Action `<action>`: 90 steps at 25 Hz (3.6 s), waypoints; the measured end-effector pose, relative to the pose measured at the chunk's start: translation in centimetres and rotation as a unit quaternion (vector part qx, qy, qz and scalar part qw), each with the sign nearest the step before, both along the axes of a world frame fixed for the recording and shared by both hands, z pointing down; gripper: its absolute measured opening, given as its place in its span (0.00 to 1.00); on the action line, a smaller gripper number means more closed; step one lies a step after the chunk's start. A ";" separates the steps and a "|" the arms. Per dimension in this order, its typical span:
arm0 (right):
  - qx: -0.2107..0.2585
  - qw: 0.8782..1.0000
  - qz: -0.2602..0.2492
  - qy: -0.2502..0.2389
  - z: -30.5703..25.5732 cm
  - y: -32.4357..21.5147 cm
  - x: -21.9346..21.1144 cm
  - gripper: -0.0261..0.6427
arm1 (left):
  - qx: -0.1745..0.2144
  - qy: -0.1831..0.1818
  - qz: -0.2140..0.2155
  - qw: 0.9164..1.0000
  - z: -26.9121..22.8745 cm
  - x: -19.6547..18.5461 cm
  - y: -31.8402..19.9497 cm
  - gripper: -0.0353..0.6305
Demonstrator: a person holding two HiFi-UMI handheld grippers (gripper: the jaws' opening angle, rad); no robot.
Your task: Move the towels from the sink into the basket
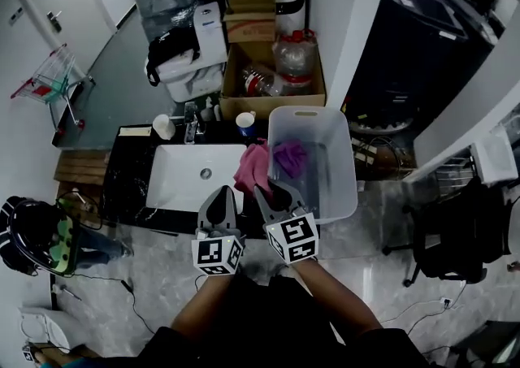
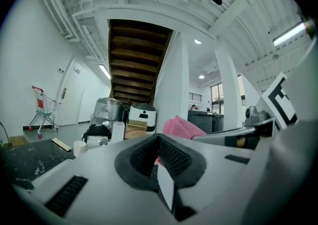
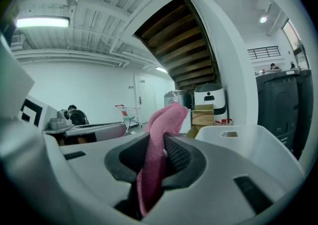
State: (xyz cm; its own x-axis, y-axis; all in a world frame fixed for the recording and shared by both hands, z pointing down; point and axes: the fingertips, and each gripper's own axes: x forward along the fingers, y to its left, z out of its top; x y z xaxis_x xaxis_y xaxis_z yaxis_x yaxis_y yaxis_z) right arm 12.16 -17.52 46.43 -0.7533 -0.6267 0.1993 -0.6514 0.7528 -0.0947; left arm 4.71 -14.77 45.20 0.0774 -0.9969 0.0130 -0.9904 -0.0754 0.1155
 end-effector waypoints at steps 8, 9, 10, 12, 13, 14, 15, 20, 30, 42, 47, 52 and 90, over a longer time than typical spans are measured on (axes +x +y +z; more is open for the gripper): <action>-0.004 0.998 0.067 -0.003 -0.2 -3.4 5.0 0.17 | -0.004 0.005 0.063 0.998 -0.1 4.3 -3.7 0.06; -0.006 0.997 0.075 -0.003 0.0 -4.0 5.4 0.17 | -0.002 0.009 0.071 0.997 -0.2 4.6 -4.4 0.06; -0.009 0.997 0.083 -0.002 0.2 -4.4 5.9 0.17 | 0.000 0.016 0.079 0.997 -0.4 5.0 -5.1 0.06; -0.015 0.995 0.099 0.002 0.6 -5.3 6.9 0.17 | 0.004 0.024 0.095 0.995 -0.8 5.7 -6.5 0.06; -0.016 0.994 0.108 0.006 0.7 -5.8 7.3 0.17 | 0.006 0.024 0.102 0.994 -1.1 6.0 -7.2 0.06; -0.015 0.993 0.118 0.011 0.8 -6.3 7.7 0.17 | 0.009 0.024 0.109 0.994 -1.3 6.2 -7.8 0.06; -0.015 0.991 0.128 0.016 0.9 -7.0 7.9 0.17 | 0.010 0.024 0.116 0.993 -1.4 6.3 -8.5 0.06; -0.032 0.983 0.181 0.024 1.7 -10.5 9.6 0.17 | 0.011 0.033 0.155 0.987 -1.5 7.4 -11.5 0.06; -0.082 0.965 0.241 0.061 5.6 -15.9 12.5 0.17 | 0.006 0.054 0.215 0.975 -0.8 8.5 -14.9 0.06; -0.166 0.951 0.244 0.090 12.3 -19.3 14.8 0.18 | 0.012 0.051 0.198 0.979 -1.6 10.5 -16.9 0.06; -0.212 0.941 0.249 0.084 15.1 -20.8 15.4 0.18 | 0.014 0.050 0.193 0.980 -1.8 11.6 -18.0 0.06; -0.221 0.936 0.245 0.125 17.9 -21.7 15.3 0.18 | 0.005 0.045 0.194 0.980 -1.3 12.7 -18.7 0.06; -0.250 0.923 0.251 0.150 22.4 -23.8 15.7 0.35 | 0.003 0.037 0.169 0.985 -1.2 12.2 -19.9 0.06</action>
